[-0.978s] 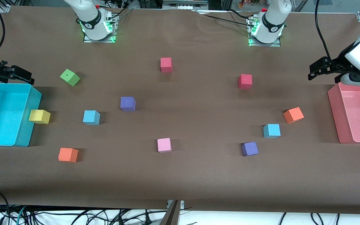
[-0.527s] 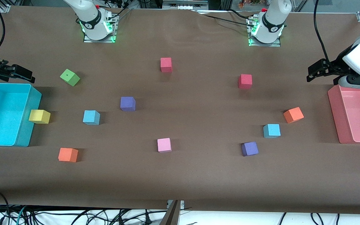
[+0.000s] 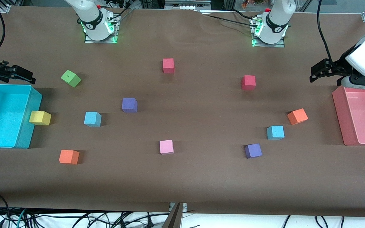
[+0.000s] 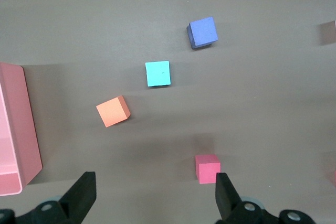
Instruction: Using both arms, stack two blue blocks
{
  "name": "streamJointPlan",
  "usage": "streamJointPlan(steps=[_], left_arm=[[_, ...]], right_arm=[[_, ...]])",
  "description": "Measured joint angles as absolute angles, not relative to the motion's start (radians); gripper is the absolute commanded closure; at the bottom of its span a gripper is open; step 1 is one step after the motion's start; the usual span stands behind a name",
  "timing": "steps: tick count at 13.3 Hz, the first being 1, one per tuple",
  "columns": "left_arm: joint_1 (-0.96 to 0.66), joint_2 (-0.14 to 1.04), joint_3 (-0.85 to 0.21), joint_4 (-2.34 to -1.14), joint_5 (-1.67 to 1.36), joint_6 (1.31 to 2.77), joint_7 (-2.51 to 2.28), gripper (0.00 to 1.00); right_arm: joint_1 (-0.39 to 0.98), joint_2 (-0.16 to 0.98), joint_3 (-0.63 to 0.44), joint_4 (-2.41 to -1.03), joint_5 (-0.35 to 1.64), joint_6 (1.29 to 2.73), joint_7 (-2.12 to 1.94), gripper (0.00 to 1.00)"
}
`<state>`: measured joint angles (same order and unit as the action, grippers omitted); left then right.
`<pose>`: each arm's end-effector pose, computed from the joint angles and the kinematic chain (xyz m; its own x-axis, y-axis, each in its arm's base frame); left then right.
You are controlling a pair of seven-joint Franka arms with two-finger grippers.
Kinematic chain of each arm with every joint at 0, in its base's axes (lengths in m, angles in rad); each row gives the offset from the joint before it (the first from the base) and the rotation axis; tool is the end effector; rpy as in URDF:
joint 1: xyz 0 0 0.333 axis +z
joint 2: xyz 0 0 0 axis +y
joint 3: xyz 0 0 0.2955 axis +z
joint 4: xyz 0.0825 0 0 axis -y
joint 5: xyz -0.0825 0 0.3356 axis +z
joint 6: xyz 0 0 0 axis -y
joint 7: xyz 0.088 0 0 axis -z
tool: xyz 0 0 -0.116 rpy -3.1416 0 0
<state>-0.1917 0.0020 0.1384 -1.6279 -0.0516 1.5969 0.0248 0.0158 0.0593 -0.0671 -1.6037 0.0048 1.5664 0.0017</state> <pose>0.5061 -0.0329 0.5722 0.9966 -0.0766 -0.0317 -0.0749 -0.9958 0.0520 0.5174 -0.0251 0.5505 0.9939 -0.0530 -0.0963 -0.0533 -0.9986 -0.0006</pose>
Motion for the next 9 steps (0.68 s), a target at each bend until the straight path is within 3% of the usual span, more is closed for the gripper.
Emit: streamJointPlan(steps=[9], left_arm=[[-0.192,0.002,0.138,-1.627,-0.052,1.585,0.025,0.0]], right_arm=[[0.02,0.113,-0.064,-1.613,0.005,1.627,0.002,0.0]])
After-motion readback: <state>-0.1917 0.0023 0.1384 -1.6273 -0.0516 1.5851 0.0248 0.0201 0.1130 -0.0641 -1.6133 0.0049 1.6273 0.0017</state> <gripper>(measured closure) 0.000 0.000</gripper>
